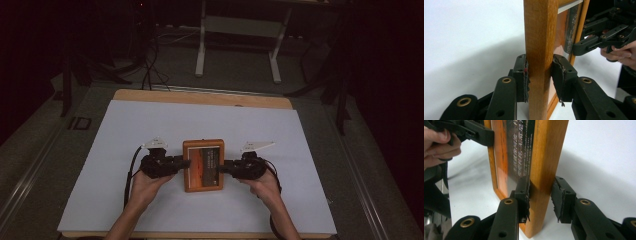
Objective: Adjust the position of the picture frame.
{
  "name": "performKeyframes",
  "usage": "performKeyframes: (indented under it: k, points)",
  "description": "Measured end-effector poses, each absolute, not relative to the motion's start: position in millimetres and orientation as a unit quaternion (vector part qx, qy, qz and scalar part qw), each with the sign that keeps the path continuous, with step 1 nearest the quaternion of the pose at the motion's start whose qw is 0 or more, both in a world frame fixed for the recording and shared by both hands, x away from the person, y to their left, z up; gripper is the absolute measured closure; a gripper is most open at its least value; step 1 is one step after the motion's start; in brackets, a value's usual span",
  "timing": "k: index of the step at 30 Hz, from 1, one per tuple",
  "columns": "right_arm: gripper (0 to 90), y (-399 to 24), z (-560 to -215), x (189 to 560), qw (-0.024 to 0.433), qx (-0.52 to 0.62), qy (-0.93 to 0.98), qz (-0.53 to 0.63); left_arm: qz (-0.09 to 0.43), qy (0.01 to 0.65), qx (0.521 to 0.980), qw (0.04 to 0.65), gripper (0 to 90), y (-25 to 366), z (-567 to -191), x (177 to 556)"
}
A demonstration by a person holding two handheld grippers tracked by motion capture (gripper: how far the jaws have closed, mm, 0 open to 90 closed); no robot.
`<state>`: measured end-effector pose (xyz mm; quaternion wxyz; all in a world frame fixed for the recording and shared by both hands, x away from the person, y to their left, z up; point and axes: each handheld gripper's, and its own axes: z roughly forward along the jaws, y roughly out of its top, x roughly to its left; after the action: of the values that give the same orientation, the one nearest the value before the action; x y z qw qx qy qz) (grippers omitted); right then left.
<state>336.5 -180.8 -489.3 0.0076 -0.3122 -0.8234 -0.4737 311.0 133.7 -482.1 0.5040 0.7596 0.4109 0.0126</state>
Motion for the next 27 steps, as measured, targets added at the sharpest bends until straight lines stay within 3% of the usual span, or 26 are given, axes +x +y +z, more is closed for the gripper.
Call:
performKeyframes:
  k: [11, 27]
  points:
    - [67.4, -200, -494, 329, 0.012, -0.365, -0.804, -0.469, -0.013, 0.402, 0.763, 0.506, 66.9, 115, -487, 328]
    - [63.8, -196, -499, 339, 0.003, -0.417, -0.794, -0.443, -0.001, 0.415, 0.772, 0.481, 63.5, 109, -496, 351]
